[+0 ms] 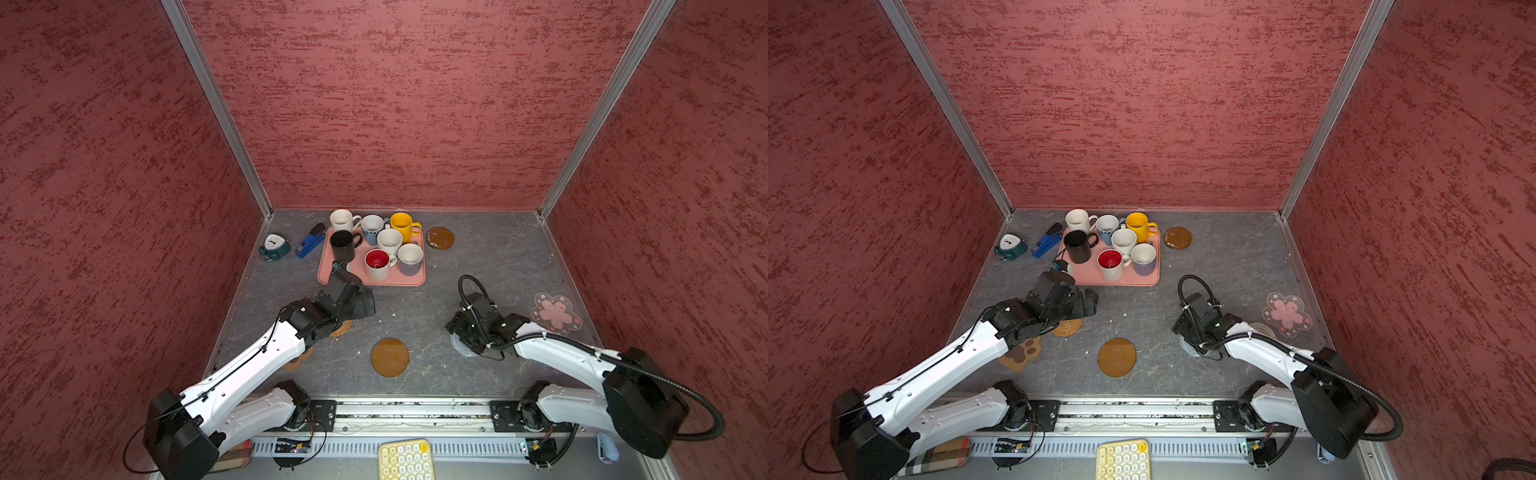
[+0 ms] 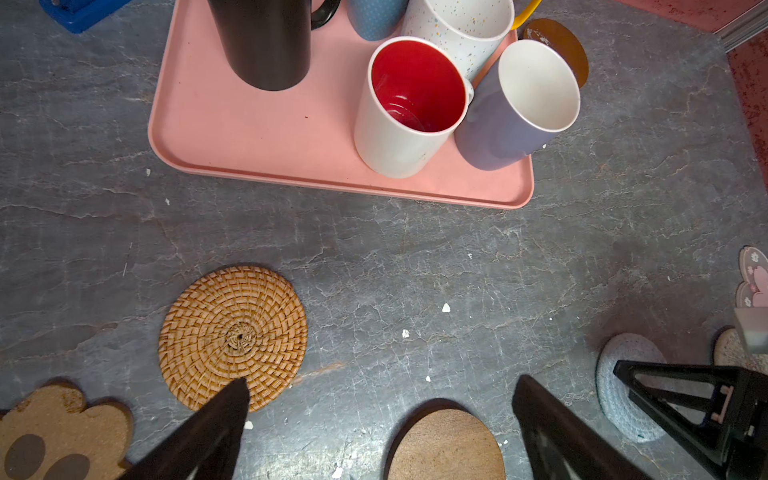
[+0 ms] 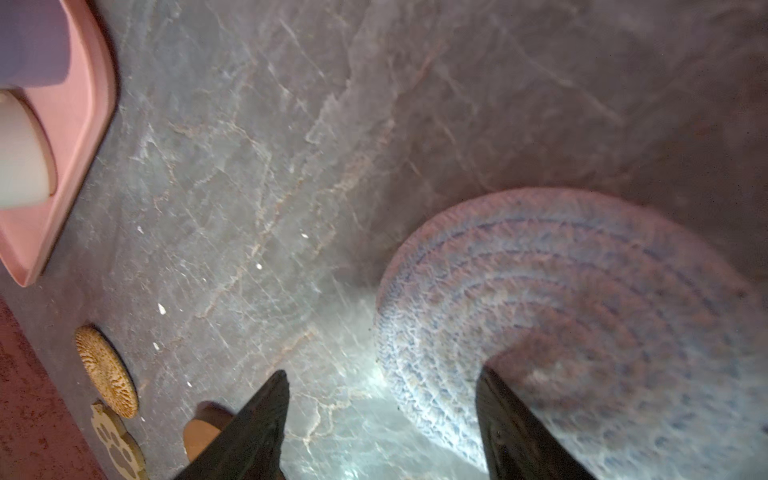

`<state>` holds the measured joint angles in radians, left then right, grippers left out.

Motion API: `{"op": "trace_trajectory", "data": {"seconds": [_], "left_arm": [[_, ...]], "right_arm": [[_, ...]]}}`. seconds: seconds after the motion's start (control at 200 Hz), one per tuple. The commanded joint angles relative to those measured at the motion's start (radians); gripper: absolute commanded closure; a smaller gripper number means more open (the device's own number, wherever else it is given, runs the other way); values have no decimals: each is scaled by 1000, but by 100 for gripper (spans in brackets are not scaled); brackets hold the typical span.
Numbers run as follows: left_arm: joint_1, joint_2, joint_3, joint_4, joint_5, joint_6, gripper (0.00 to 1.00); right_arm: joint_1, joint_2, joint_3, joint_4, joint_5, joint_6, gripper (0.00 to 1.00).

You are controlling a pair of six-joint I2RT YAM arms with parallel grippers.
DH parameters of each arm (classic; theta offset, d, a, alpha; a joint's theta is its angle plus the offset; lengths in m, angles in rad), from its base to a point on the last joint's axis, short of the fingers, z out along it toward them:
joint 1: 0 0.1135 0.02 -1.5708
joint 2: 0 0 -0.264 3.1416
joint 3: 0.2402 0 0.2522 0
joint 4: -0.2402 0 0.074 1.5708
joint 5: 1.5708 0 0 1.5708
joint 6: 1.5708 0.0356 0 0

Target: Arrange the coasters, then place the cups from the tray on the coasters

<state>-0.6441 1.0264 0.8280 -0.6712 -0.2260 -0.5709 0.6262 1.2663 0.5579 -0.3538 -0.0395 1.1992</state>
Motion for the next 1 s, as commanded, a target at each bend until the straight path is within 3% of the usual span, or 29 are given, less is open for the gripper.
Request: {"op": "trace_trajectory", "data": {"seconds": [0.0, 0.661, 0.997], "left_arm": [[23, -8, -8, 18, 17, 13, 0], [124, -66, -33, -89, 58, 23, 1], [129, -55, -21, -114, 65, 12, 0]], "right_arm": [[-50, 95, 11, 77, 1, -21, 29], [-263, 577, 446, 175, -168, -259, 28], [-292, 751, 671, 160, -211, -296, 28]]}}
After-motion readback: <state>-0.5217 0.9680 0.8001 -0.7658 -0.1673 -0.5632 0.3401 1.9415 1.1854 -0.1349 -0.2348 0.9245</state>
